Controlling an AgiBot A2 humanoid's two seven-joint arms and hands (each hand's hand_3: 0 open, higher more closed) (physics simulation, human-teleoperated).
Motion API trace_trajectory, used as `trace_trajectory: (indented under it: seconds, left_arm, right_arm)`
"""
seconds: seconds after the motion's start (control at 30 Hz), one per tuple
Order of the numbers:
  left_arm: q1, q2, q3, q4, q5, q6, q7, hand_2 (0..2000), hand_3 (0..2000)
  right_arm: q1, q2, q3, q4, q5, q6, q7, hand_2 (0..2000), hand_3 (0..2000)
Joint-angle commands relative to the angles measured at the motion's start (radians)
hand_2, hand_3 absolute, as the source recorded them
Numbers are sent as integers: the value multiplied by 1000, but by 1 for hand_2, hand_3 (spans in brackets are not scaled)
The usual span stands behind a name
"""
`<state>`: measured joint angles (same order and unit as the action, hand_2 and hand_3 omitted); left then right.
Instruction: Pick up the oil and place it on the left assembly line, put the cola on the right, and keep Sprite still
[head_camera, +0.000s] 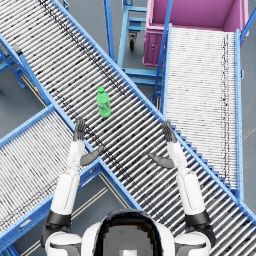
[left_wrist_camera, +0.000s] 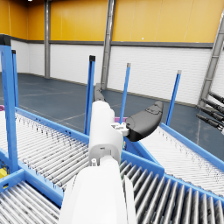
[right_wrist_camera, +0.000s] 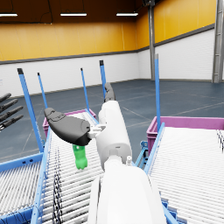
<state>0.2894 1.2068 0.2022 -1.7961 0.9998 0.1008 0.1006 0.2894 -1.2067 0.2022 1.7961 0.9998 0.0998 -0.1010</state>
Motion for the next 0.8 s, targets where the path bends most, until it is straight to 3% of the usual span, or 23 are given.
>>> trace_trajectory:
  seconds: [0.03, 0.8]
  left_arm:
    - [0, 0, 0, 0, 0, 0, 0, 0, 0]
    - [0, 0, 0, 0, 0, 0, 0, 0, 0]
  right_arm:
    - [0, 0, 0, 0, 0, 0, 0, 0, 0]
    - [0, 0, 0, 0, 0, 0, 0, 0, 0]
